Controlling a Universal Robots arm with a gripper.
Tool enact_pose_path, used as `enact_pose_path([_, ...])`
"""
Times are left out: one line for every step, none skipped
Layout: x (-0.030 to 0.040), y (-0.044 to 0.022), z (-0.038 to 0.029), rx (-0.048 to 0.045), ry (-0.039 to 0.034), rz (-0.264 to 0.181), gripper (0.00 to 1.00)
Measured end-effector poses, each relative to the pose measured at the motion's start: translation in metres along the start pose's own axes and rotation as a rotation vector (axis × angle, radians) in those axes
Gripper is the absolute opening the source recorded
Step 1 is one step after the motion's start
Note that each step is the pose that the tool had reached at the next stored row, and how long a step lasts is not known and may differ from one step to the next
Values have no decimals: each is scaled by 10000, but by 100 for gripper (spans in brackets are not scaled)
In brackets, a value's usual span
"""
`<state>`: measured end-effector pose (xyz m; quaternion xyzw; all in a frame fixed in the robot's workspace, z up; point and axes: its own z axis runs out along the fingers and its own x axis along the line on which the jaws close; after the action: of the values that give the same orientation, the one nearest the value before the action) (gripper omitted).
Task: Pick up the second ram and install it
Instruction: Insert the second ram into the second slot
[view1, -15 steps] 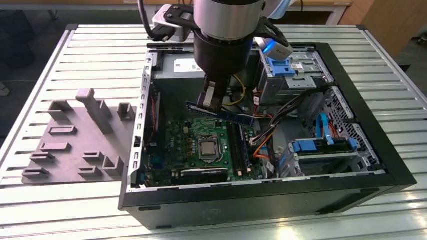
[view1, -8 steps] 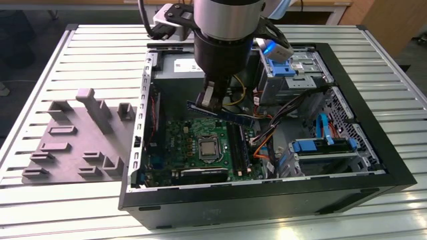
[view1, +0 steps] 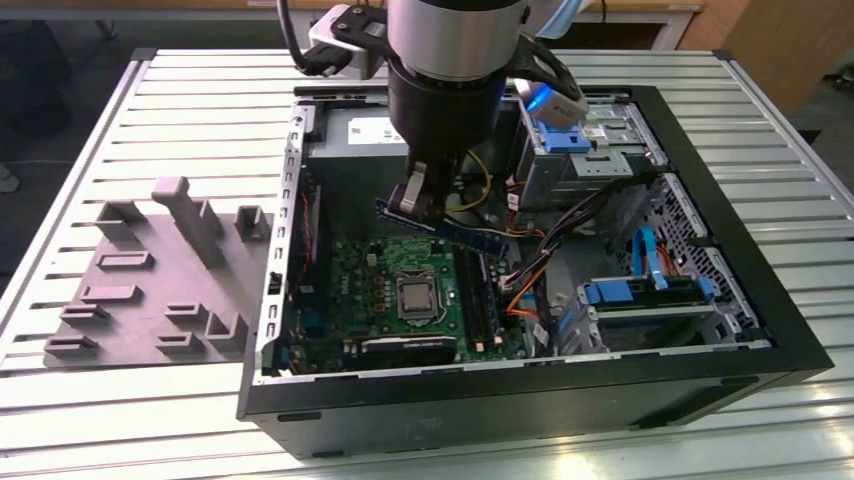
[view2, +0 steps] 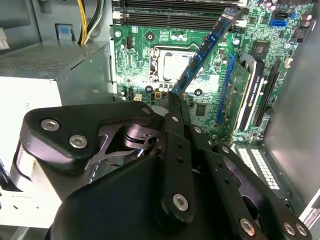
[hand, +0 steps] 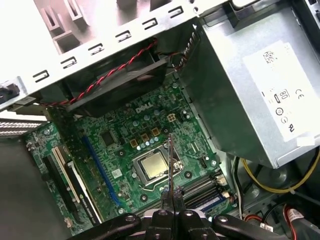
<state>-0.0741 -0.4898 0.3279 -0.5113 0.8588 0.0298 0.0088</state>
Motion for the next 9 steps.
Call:
enact_pose_path([0,0,0,4,-3,67,11])
enact_pose_path([0,0,0,6,-6,132,11])
enact_pose_path([0,0,0,9,-9,197,11])
enact_pose_path([0,0,0,12,-11,262,11])
enact_pose_path([0,0,0,15,-14,331,11])
enact_pose_path([0,0,0,19,-17,408,11])
enact_pose_path([0,0,0,23,-21,495,11])
enact_pose_path([0,0,0,28,-25,599,11])
enact_pose_path([0,0,1,32,-29,695,11])
